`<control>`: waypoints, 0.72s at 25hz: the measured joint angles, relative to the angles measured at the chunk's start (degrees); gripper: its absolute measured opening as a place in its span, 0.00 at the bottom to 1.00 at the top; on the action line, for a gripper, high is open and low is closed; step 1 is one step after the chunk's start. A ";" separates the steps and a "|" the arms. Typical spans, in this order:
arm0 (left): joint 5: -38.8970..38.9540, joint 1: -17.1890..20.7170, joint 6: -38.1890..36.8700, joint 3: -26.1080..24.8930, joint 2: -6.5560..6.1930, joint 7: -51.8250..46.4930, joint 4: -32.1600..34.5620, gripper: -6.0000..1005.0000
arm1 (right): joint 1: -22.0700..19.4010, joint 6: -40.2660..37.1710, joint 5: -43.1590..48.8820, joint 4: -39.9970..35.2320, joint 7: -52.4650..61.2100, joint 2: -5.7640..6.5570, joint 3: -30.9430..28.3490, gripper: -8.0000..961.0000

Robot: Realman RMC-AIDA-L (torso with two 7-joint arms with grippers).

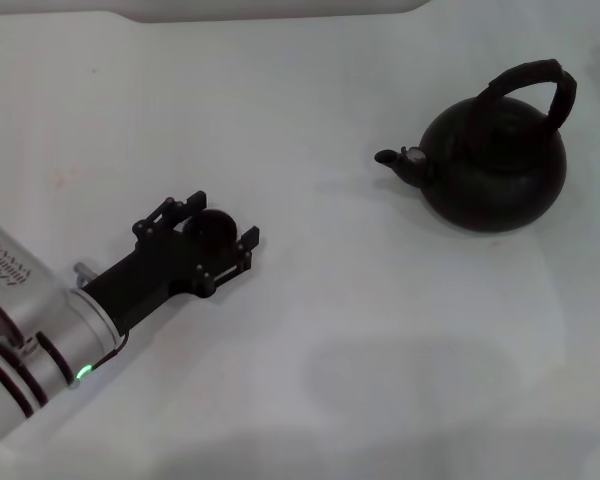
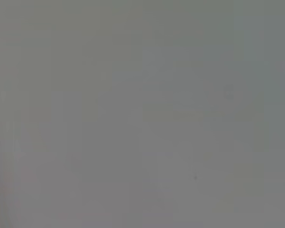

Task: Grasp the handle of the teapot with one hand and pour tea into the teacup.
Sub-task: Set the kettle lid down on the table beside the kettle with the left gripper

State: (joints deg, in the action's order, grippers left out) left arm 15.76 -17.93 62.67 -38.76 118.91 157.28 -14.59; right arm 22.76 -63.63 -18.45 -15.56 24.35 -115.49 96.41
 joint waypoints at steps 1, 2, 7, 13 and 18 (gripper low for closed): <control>0.04 0.00 0.78 0.00 0.00 0.01 0.06 0.84 | 0.03 0.00 0.00 0.00 0.00 0.00 0.00 0.91; 0.08 0.02 1.13 -0.01 -0.01 0.01 0.07 0.84 | 0.05 0.00 0.00 0.00 0.00 0.00 0.00 0.91; 0.46 0.35 5.10 -1.51 -0.15 0.08 0.69 0.84 | 0.15 0.00 0.00 0.00 -0.11 0.00 0.00 0.91; 0.51 0.49 9.77 -3.62 -0.18 0.13 2.44 0.84 | 0.18 0.00 0.00 0.00 -0.20 0.05 -0.09 0.91; 0.50 0.66 13.20 -5.74 -0.14 0.13 3.08 0.84 | 0.05 -0.21 0.00 0.00 -0.06 0.08 -0.09 0.91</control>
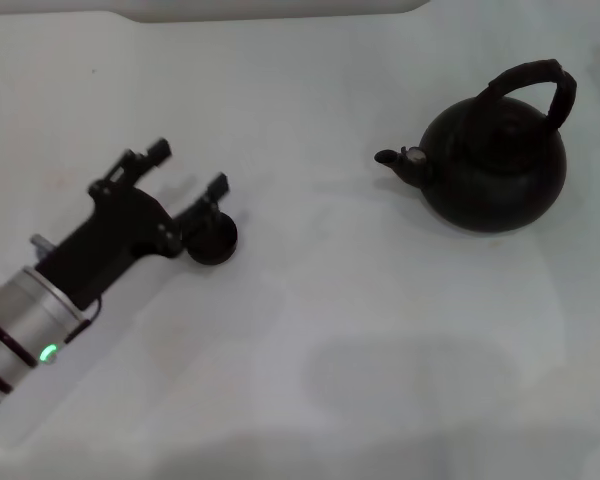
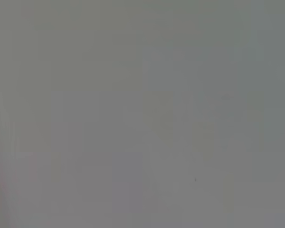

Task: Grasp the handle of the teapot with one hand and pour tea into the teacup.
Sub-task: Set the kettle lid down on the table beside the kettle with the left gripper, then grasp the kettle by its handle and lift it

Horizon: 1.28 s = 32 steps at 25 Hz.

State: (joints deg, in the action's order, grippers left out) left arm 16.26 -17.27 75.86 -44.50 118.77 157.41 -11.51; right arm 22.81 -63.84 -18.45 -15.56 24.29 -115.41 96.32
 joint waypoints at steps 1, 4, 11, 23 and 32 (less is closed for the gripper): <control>0.00 0.17 1.03 -1.11 0.01 0.00 0.05 0.84 | -0.03 -0.10 0.00 0.00 0.00 0.01 0.00 0.91; 0.01 1.40 4.49 -6.30 0.16 0.00 0.07 0.84 | -0.27 -0.36 0.09 0.00 1.71 0.05 0.08 0.91; 6.09 4.82 8.04 -16.74 0.32 0.04 0.74 0.84 | -2.75 -2.24 4.20 -0.92 8.35 1.32 0.62 0.91; 29.33 5.89 7.20 -17.05 0.45 0.09 6.71 0.83 | -9.88 -6.76 24.02 -10.88 24.90 7.76 0.25 0.90; 37.10 6.77 3.22 -17.11 0.59 0.09 7.51 0.83 | -17.94 4.64 44.66 -31.83 40.25 12.18 -0.91 0.89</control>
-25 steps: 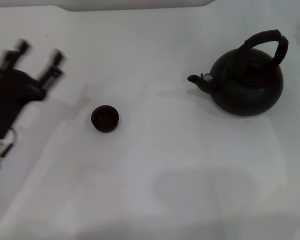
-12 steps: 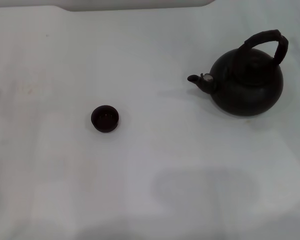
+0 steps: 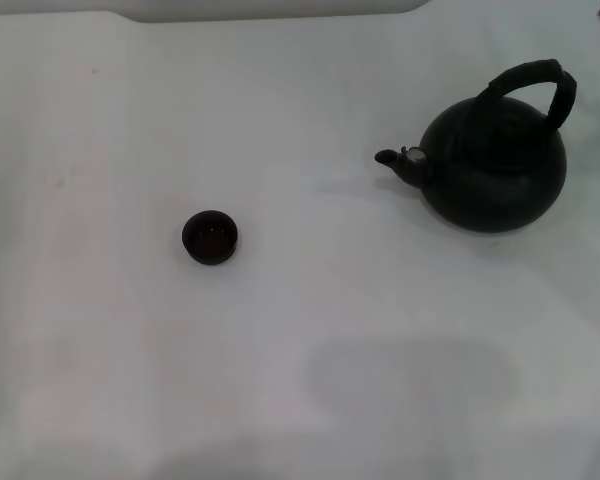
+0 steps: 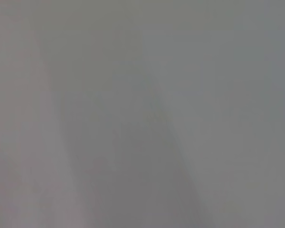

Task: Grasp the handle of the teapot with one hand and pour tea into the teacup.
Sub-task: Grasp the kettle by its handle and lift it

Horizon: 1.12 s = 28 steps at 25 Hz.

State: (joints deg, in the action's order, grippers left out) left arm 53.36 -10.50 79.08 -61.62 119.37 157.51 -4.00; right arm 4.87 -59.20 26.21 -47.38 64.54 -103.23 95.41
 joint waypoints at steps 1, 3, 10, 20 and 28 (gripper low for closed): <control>0.19 0.02 -0.27 0.00 -0.02 0.00 0.01 0.83 | -0.53 1.05 3.07 -2.18 2.21 0.17 -0.79 0.88; 0.24 0.02 -0.68 0.00 -0.09 0.00 0.02 0.83 | -1.43 1.63 11.61 -5.80 8.75 -0.12 -3.81 0.88; 0.27 -0.34 -1.53 0.21 -0.24 0.00 0.05 0.83 | -5.03 1.36 37.74 -17.97 27.40 -2.62 -12.35 0.75; 0.32 -0.96 -1.68 0.28 -0.36 0.00 0.05 0.83 | -6.74 -0.58 60.81 -25.74 37.57 -8.38 -20.36 0.72; 0.05 -1.08 -1.68 0.54 -0.18 -0.01 -0.17 0.83 | -4.79 5.68 68.01 -25.21 36.85 -11.93 -21.77 0.72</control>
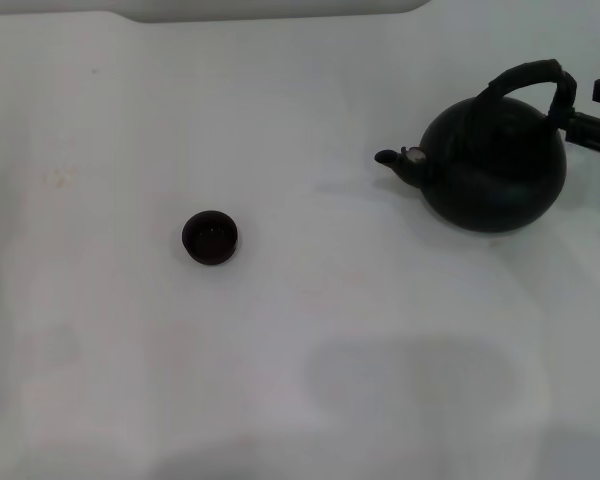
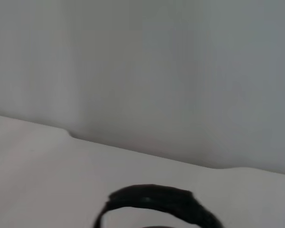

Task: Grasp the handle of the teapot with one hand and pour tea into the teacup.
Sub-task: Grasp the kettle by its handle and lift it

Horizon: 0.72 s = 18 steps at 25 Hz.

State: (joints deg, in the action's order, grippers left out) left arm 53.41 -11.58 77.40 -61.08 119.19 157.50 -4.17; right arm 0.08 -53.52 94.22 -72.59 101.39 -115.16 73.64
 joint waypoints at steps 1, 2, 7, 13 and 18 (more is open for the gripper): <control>-0.04 0.11 0.01 0.04 0.06 0.00 -0.11 0.83 | 0.19 0.74 0.04 0.44 -0.01 0.00 0.14 0.72; -0.04 0.15 0.01 0.05 0.06 0.00 -0.14 0.83 | 0.35 1.23 0.05 0.82 -0.01 0.00 0.22 0.72; -0.06 0.19 0.03 0.09 0.08 0.00 -0.30 0.83 | 2.22 2.02 0.11 4.06 0.02 -0.01 0.23 0.72; -0.06 -0.16 0.03 0.09 0.16 0.00 -0.40 0.83 | 4.26 3.20 -0.48 8.40 0.19 -0.15 0.00 0.72; -0.06 -0.26 0.03 0.08 0.17 0.00 -0.44 0.83 | 4.30 5.56 -4.17 10.81 0.39 -0.24 0.00 0.72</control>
State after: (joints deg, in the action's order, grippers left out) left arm 53.35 -11.84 77.43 -61.00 119.36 157.50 -4.61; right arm 4.39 -47.96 90.05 -61.79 101.78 -115.40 73.64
